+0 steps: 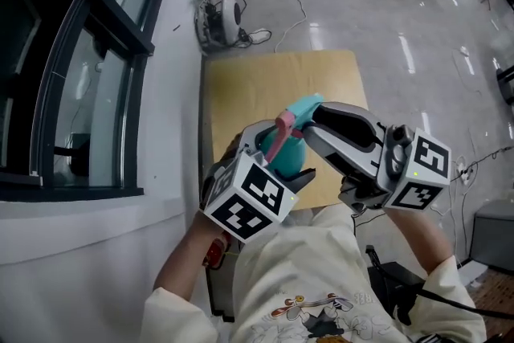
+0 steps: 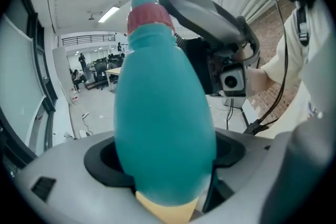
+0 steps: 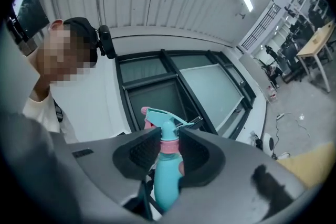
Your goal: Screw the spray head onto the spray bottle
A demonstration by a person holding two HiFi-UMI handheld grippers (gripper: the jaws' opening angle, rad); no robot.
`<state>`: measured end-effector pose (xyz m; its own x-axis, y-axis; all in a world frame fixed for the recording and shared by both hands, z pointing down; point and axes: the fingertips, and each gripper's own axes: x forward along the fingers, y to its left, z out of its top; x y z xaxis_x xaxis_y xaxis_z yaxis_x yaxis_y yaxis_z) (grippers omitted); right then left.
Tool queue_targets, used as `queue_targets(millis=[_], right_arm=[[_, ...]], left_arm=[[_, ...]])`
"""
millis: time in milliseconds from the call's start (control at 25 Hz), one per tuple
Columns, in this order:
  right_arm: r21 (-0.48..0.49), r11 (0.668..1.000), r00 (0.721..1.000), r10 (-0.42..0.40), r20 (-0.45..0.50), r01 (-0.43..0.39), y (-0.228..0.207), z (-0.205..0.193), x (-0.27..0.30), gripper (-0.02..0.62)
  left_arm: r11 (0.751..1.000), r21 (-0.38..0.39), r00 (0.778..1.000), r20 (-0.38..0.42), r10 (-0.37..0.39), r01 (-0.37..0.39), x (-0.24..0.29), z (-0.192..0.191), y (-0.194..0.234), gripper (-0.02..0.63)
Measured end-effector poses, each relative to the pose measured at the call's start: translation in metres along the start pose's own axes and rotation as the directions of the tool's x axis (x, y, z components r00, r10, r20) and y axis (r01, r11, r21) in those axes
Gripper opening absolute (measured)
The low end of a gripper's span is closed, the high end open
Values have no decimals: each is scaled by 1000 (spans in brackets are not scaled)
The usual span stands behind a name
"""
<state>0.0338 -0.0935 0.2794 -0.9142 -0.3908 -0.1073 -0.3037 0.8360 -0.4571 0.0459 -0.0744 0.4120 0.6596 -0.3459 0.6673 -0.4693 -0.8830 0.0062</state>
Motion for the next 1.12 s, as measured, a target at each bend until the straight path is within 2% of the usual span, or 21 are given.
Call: queue_targets(millis=[120,320,680,800,960,1040,1120], right_arm=[[-57,998,1000,17,-18,-18,7,3,3,109],[-90,994,998,52,-46,-56,14,3,6,109],[-191,976,989,83,-126,-107,24,0,4,112],[-213,969,983,92,-159,-125,29,1,0,173],[-223,966,974,84,-209,-131,30,6,-10,209],[-275,950,960,69,-271,-146,33,10,-18,212],[-383,904,933,45,-358,-190,38,16,-24,212]], left_arm=[[1000,15,1000,3,-21,21,-5,7,-2,426],[998,-25,998,9,-65,65,-9,8,-8,426],[999,13,998,43,-53,53,-10,14,-7,426],[999,13,996,68,-52,52,-11,20,-9,426],[999,28,996,83,-36,34,-14,21,-8,426],[999,42,996,84,-36,33,-16,20,-8,426],[997,62,995,83,-57,52,-19,19,-9,426]])
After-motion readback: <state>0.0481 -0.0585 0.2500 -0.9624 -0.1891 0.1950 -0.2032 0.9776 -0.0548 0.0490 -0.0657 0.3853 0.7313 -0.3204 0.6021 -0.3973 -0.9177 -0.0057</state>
